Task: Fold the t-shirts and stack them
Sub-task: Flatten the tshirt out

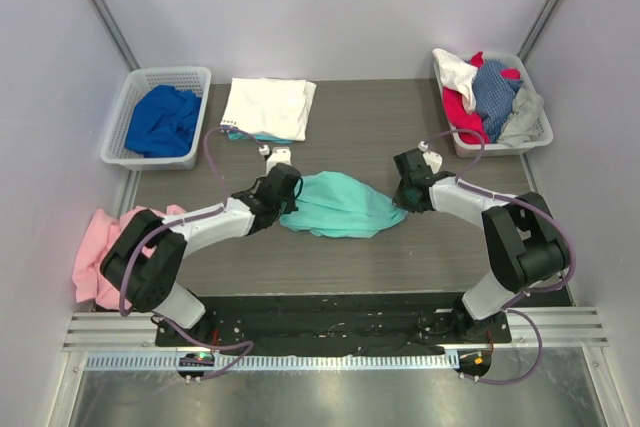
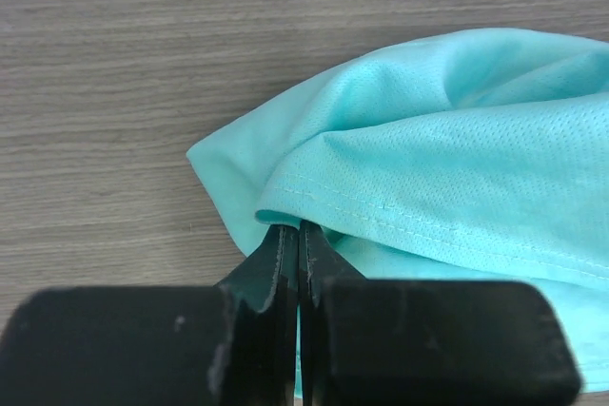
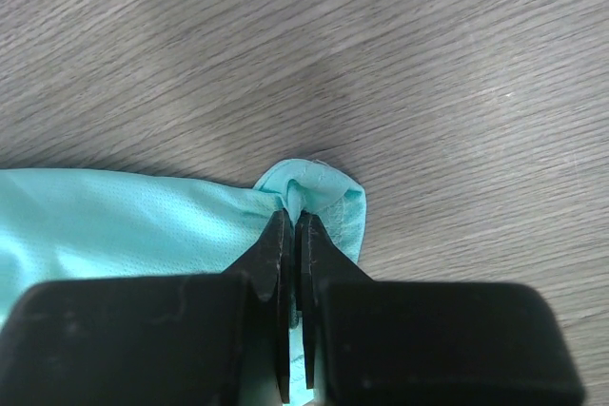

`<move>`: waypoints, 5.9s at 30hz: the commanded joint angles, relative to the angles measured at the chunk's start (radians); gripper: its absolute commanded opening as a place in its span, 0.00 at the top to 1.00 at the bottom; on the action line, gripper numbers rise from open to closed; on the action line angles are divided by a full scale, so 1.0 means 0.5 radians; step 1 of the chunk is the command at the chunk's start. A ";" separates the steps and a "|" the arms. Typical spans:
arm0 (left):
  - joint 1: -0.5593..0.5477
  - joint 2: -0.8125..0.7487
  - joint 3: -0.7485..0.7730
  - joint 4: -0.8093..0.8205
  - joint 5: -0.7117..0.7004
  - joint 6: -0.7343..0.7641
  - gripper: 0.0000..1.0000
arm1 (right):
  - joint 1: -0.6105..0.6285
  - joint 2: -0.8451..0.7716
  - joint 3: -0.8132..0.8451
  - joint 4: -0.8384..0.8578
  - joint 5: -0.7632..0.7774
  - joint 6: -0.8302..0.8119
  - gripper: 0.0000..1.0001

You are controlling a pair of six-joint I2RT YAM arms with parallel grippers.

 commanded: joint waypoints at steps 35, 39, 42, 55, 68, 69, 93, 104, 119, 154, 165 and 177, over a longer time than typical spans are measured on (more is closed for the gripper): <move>0.016 -0.268 2.053 -1.298 -0.039 0.689 0.97 | -0.016 -0.755 1.766 -0.809 0.657 -0.507 0.99; 0.013 -0.354 2.154 -1.415 0.139 0.671 0.98 | -0.019 -0.810 1.840 -0.858 0.635 -0.543 0.99; 0.013 -0.455 2.145 -1.449 0.179 0.671 0.94 | -0.019 -0.853 1.880 -0.879 0.644 -0.577 0.99; 0.016 -0.752 2.458 -1.750 0.529 0.579 0.98 | -0.019 -1.007 2.184 -1.045 0.638 -0.620 0.99; 0.013 -0.820 2.256 -1.832 0.894 0.524 0.99 | -0.019 -1.074 2.107 -1.128 0.626 -0.587 0.99; 0.013 -0.823 2.198 -1.878 0.931 0.502 1.00 | -0.016 -1.083 2.089 -1.149 0.611 -0.571 0.99; 0.013 -0.572 1.780 -1.584 0.970 0.441 1.00 | -0.016 -1.090 1.631 -1.002 0.730 -0.494 0.99; 0.013 -0.569 1.648 -1.477 1.075 0.386 1.00 | -0.016 -1.197 1.693 -1.064 0.877 -0.608 0.99; -0.256 -0.434 1.501 -1.369 1.306 0.284 1.00 | -0.016 -1.258 2.257 -1.306 1.221 -0.832 0.99; -0.527 0.168 0.172 -0.320 0.428 -0.090 0.00 | 0.083 1.334 2.643 -0.257 -0.533 -0.672 0.99; -0.524 -0.381 0.200 -0.832 0.112 -0.069 0.00 | 0.122 1.344 2.724 -0.238 -0.733 -0.755 0.27; -0.402 -0.753 0.494 -1.115 -0.330 0.174 0.00 | 0.034 0.463 1.853 -0.253 0.060 -0.651 0.11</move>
